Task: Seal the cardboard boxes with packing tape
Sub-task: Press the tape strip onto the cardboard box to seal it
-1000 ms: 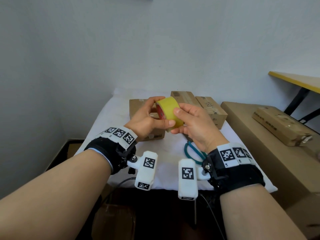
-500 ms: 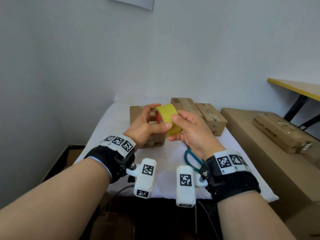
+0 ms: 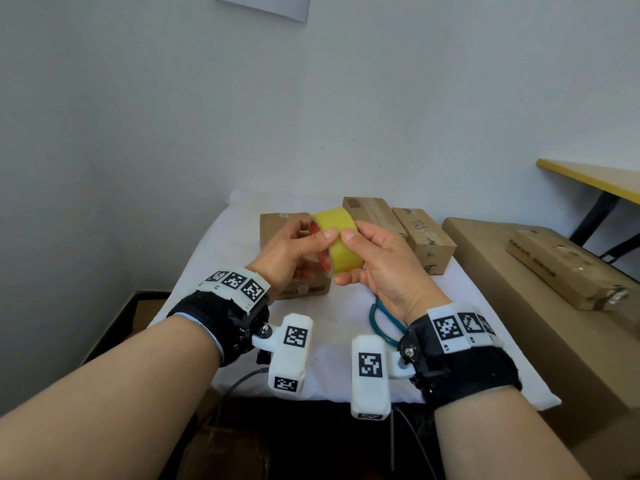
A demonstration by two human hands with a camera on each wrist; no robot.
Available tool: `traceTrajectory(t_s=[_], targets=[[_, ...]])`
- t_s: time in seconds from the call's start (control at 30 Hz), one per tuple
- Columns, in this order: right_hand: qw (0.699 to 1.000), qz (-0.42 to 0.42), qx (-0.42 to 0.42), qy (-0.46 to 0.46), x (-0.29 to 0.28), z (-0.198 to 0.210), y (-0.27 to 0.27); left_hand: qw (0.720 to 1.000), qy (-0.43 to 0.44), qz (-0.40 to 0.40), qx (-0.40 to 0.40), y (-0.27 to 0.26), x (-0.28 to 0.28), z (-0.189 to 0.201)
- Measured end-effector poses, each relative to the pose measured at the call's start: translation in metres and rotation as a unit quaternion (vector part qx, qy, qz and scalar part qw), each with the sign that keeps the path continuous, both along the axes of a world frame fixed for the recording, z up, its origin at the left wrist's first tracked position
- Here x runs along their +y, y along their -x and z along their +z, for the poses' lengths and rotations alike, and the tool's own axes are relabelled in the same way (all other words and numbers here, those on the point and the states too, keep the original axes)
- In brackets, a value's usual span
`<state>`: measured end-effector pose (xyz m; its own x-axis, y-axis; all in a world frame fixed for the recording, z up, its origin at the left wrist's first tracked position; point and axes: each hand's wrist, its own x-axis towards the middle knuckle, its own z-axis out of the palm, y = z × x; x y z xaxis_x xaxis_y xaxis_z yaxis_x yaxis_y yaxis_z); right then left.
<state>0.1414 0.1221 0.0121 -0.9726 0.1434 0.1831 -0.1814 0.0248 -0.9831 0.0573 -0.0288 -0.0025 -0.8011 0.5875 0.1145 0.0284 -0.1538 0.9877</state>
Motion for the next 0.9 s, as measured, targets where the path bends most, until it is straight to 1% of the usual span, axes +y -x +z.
traceTrajectory(t_s=[0.17, 0.27, 0.4, 0.5, 0.63, 0.73, 0.9], targets=[[1.000, 0.005, 0.000, -0.012, 0.0027, -0.0002, -0.0006, 1.000, 0.000, -0.006, -0.015, -0.0006, 0.0010, -0.0003], [1.000, -0.003, -0.001, -0.028, 0.0036, -0.0007, 0.0000, 0.999, -0.023, -0.011, -0.034, -0.0020, 0.0025, 0.0002], [0.998, -0.024, -0.003, -0.053, 0.0051, -0.0032, 0.0002, 0.998, -0.054, -0.020, -0.037, 0.0031, 0.0046, -0.0008], [0.997, -0.035, -0.009, -0.062, 0.0062, -0.0050, -0.0009, 0.998, -0.054, -0.028, -0.018, 0.0053, 0.0037, -0.0017], [0.996, -0.053, -0.026, -0.064, 0.0055, -0.0068, -0.0013, 0.998, -0.026, -0.036, 0.039, 0.0043, 0.0037, -0.0017], [0.996, -0.065, -0.031, -0.058, 0.0043, -0.0062, -0.0016, 0.997, -0.019, -0.045, 0.066, 0.0021, 0.0067, -0.0021], [0.998, -0.056, -0.026, -0.030, 0.0012, 0.0007, -0.0078, 0.994, -0.012, -0.049, 0.096, -0.0010, 0.0083, -0.0016]])
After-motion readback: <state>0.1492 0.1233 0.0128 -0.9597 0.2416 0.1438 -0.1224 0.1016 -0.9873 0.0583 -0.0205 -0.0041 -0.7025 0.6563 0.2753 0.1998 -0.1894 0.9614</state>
